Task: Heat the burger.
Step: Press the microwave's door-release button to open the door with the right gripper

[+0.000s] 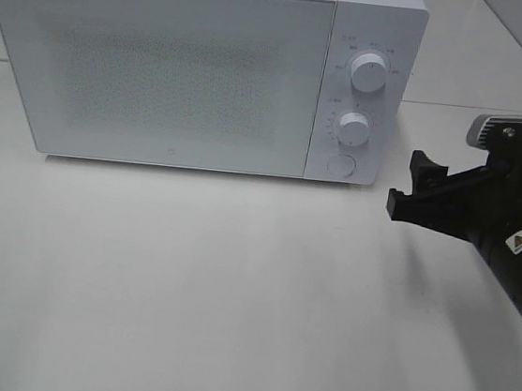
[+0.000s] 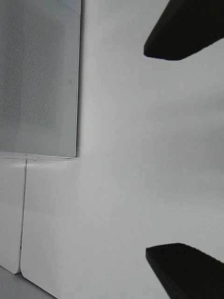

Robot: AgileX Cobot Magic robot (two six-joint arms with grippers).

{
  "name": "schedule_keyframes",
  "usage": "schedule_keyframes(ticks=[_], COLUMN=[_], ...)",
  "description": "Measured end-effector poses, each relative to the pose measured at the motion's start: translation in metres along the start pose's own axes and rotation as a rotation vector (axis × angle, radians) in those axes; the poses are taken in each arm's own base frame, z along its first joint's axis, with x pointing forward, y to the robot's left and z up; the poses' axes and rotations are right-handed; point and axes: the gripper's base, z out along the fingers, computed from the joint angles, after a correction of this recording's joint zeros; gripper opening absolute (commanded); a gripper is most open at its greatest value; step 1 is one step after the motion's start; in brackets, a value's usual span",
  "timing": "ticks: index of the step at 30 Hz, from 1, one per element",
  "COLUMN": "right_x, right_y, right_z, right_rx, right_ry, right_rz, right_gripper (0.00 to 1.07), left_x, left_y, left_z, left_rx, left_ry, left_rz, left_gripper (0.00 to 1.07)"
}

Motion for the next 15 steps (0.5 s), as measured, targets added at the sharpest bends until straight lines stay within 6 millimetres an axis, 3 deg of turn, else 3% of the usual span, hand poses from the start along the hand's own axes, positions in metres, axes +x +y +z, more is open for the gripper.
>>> schedule_keyframes(ticks=[15], right_x=[0.006], right_y=[0.041], right_z=[0.009], right_rx=[-0.074], right_ry=[0.013], right_rz=[-0.008], right_gripper=[0.72], left_x=[0.0], left_y=[0.0], left_z=[0.0], left_rx=[0.0], left_ry=[0.0], left_rz=[0.0], left_gripper=[1.0])
